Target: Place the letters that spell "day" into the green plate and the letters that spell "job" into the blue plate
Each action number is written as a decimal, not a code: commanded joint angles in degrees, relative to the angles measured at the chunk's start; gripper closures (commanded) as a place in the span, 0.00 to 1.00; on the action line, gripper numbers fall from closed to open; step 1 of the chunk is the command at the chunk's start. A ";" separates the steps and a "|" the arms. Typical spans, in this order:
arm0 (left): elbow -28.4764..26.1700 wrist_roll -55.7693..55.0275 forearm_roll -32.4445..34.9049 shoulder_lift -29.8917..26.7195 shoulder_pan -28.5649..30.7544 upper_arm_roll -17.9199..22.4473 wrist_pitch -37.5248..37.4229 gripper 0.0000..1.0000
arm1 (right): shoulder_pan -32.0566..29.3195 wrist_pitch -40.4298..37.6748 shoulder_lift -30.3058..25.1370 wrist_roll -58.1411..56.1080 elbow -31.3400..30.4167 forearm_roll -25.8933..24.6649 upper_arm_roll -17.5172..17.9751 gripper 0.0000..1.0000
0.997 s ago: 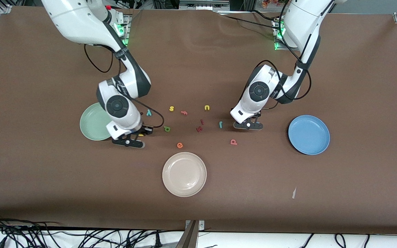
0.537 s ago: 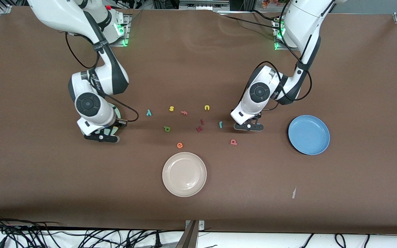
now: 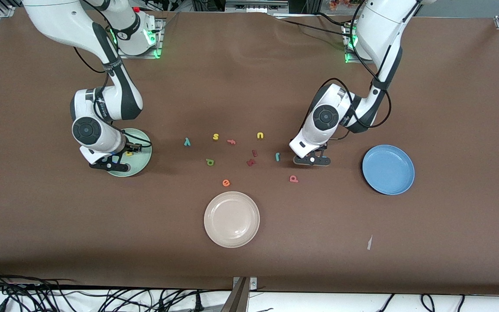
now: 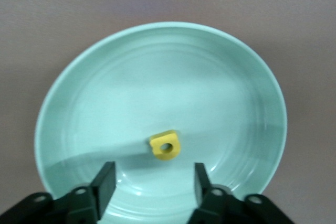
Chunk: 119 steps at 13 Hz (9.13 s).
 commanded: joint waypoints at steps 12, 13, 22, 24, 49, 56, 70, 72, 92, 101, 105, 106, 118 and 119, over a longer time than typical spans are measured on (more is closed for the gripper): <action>6.40 26.50 1.36 -5.99 14.69 1.37 -19.22 0.86 | 1.79 16.60 -0.91 16.20 -7.71 5.69 15.22 0.04; 6.40 31.34 1.80 -6.25 16.89 1.55 -19.93 0.86 | 2.05 16.87 -0.73 16.64 -7.54 5.69 15.23 0.05; 11.74 39.65 12.46 -3.09 23.68 1.20 -20.89 0.00 | 5.30 19.85 2.96 21.31 -5.87 4.55 14.88 0.27; 16.14 37.12 2.73 -1.87 22.98 1.02 -21.52 0.00 | 5.30 20.74 3.31 21.31 -5.78 4.38 14.79 0.56; 32.68 -7.28 -0.05 18.36 -0.23 1.20 -9.39 0.51 | 3.73 0.25 -2.05 -9.53 -3.67 3.76 -1.82 1.00; 32.42 -7.19 1.71 18.27 -0.23 1.20 -9.65 0.76 | 4.41 -1.83 -1.61 -8.06 0.53 5.77 -1.12 0.00; 20.39 26.26 6.45 1.32 17.86 1.37 -26.88 0.85 | 14.71 16.34 13.06 31.76 14.43 10.53 7.32 0.02; 16.97 31.63 7.94 -0.71 21.12 1.37 -26.44 0.85 | 15.41 16.35 14.12 32.65 15.75 10.09 7.32 0.05; 20.28 -5.84 3.73 4.28 6.74 -5.66 -15.10 0.00 | 15.76 -11.49 7.89 12.47 21.03 4.90 -4.43 1.00; 20.73 -23.44 7.68 9.30 -0.84 -5.48 -7.72 0.10 | 15.76 -6.69 -0.37 -7.87 3.10 5.43 -16.24 0.31; 20.73 -24.95 8.66 10.62 -1.98 -5.48 -7.72 0.24 | 15.76 -12.55 -5.72 -9.01 3.53 5.78 -17.29 0.00; 20.90 -24.95 8.57 11.14 -2.07 -5.48 -7.72 0.28 | 15.85 -14.92 -8.18 -9.10 3.71 5.78 -16.94 0.00; 20.99 -24.51 8.66 12.21 -1.99 -5.31 -7.19 1.00 | 16.20 -36.56 -21.83 -17.72 17.86 2.35 -22.83 0.00; 20.99 -23.73 8.74 11.42 -1.03 -5.13 -7.80 1.00 | 16.20 -36.13 -21.74 -17.63 18.30 2.27 -22.74 0.00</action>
